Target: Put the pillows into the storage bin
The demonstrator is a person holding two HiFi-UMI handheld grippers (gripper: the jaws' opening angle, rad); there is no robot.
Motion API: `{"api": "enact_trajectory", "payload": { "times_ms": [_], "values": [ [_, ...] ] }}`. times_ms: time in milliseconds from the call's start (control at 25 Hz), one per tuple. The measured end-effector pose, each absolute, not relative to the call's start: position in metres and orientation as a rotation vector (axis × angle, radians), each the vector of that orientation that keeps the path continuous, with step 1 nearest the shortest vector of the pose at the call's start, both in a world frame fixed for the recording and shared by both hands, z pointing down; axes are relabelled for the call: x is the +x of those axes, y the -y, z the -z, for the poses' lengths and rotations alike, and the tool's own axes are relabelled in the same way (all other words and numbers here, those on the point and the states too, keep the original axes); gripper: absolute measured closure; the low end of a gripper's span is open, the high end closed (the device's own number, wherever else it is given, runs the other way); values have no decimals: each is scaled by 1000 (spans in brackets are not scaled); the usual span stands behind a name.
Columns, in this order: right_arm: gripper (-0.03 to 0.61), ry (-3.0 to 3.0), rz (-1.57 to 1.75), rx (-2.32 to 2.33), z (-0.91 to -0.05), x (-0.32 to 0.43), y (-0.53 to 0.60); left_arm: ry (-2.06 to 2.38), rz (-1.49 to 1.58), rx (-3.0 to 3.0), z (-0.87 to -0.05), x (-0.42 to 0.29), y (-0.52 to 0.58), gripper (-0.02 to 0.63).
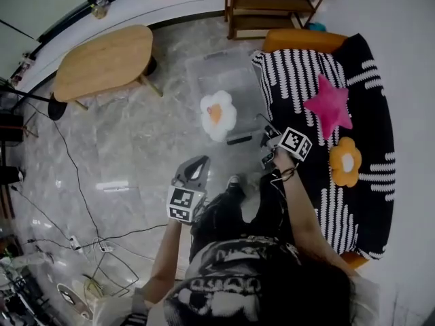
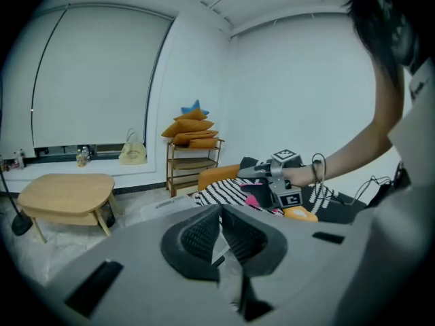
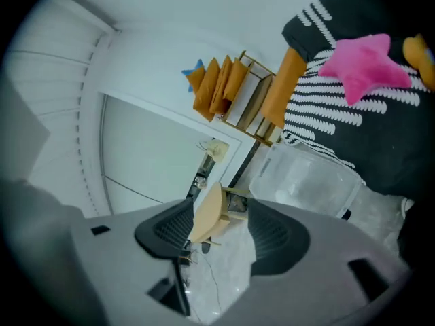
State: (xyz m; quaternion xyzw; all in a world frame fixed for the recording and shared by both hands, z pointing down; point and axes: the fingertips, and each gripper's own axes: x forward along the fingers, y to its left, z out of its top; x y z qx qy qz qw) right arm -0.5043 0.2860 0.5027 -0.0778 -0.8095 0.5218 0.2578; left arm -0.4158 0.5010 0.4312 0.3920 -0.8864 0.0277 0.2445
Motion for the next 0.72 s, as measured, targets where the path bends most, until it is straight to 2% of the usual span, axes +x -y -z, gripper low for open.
{"api": "enact_trajectory", "payload": {
  "times_ms": [160, 320, 720],
  "values": [
    [333, 2206, -1275, -264, -500, -488, -293, 2410, -69, 1098, -432, -427, -496, 601],
    [333, 2225, -1278, -211, -503, -464, -264, 2404, -71, 1200, -425, -439, -455, 601],
    [334, 2288, -1340, 12, -515, -414, -115, 2284, -151, 1511, -414, -438, -288, 601]
  ]
}}
